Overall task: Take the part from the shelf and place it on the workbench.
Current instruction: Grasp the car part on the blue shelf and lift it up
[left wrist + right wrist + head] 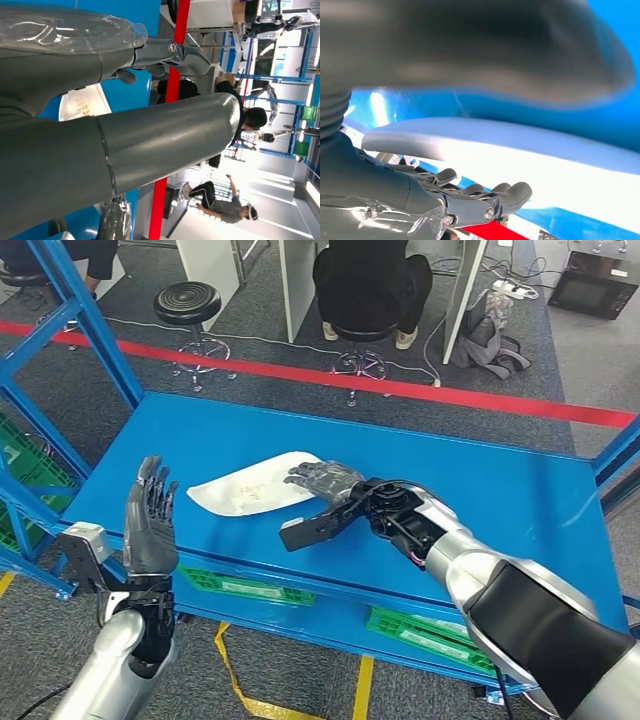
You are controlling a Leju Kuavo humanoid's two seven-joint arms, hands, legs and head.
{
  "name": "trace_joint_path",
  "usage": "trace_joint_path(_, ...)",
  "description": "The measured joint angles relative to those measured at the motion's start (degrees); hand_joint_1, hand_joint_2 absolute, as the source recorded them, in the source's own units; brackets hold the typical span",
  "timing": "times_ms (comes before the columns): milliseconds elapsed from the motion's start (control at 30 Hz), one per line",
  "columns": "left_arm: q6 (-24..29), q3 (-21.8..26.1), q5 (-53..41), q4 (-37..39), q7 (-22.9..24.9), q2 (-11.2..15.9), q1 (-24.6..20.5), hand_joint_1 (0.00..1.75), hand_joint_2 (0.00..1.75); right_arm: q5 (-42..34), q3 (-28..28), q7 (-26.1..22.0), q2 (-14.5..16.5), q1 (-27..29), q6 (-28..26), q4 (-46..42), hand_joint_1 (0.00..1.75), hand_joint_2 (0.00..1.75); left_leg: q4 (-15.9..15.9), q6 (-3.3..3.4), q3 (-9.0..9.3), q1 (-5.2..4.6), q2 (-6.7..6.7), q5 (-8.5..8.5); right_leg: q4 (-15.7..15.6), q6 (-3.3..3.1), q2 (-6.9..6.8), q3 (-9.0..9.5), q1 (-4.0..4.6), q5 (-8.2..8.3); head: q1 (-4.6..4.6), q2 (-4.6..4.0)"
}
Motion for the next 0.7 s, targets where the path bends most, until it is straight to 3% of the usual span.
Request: trace_joint_path(700,-0.63,-0.01,0.26,1.94,-0.81,-0.78,-0.84,0.0,0.0,1.43,0.09,0.86,0.0,-0.57,-4.19,1.14,0.0,1.75,0.0,0.0,0.0,0.0,0.0,0.0,0.0,0.0,0.0,0.0,0.0,0.0,0.01,0.0)
